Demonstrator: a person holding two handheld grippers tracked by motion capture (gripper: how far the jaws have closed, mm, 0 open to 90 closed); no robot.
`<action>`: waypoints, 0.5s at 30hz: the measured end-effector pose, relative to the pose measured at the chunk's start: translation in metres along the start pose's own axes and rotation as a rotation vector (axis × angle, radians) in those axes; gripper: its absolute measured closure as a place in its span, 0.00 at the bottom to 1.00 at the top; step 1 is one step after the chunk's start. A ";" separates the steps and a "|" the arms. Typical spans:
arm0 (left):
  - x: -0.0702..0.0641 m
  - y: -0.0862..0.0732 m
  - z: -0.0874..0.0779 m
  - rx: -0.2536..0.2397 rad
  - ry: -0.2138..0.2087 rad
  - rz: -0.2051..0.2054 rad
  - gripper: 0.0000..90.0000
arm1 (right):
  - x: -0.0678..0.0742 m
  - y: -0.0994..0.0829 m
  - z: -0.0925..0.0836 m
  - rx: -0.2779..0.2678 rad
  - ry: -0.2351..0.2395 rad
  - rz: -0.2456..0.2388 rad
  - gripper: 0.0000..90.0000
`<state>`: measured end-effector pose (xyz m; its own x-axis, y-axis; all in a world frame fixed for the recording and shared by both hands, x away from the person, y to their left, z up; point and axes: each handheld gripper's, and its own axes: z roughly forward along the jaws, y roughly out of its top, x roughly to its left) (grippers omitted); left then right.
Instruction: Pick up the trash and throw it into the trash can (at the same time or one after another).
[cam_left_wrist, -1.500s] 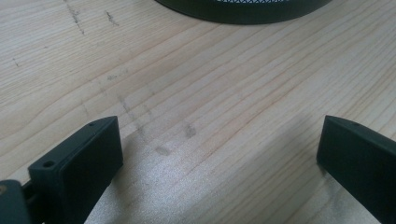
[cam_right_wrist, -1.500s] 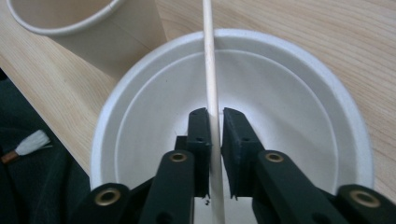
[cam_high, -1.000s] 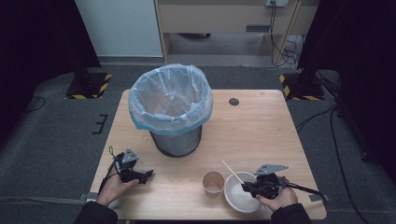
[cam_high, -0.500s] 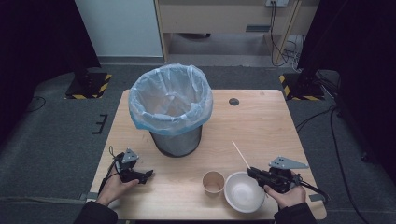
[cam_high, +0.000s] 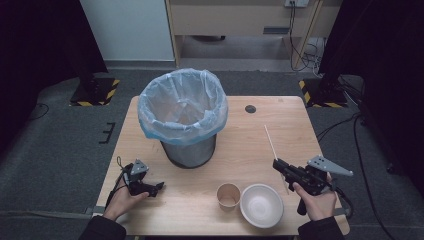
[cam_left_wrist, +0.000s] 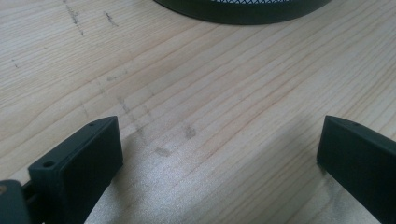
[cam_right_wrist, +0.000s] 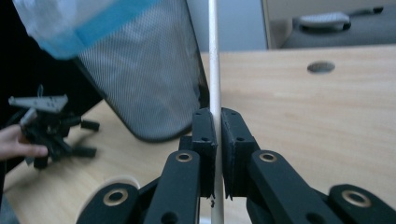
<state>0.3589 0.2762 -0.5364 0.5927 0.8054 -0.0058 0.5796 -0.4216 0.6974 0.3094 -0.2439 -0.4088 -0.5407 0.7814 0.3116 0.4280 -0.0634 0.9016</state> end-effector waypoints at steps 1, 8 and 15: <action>0.000 0.000 0.000 0.000 0.000 0.000 0.00 | 0.000 0.004 -0.001 -0.014 0.000 0.000 0.95; 0.000 0.000 0.000 0.000 0.000 0.000 0.00 | 0.001 0.043 -0.003 -0.136 0.014 0.021 0.95; 0.000 0.000 0.000 0.000 0.000 0.000 0.00 | 0.007 0.085 -0.004 -0.236 0.019 0.001 0.95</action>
<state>0.3589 0.2763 -0.5364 0.5927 0.8054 -0.0055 0.5796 -0.4217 0.6973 0.3390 -0.2464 -0.3291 -0.5554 0.7693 0.3158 0.2485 -0.2088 0.9458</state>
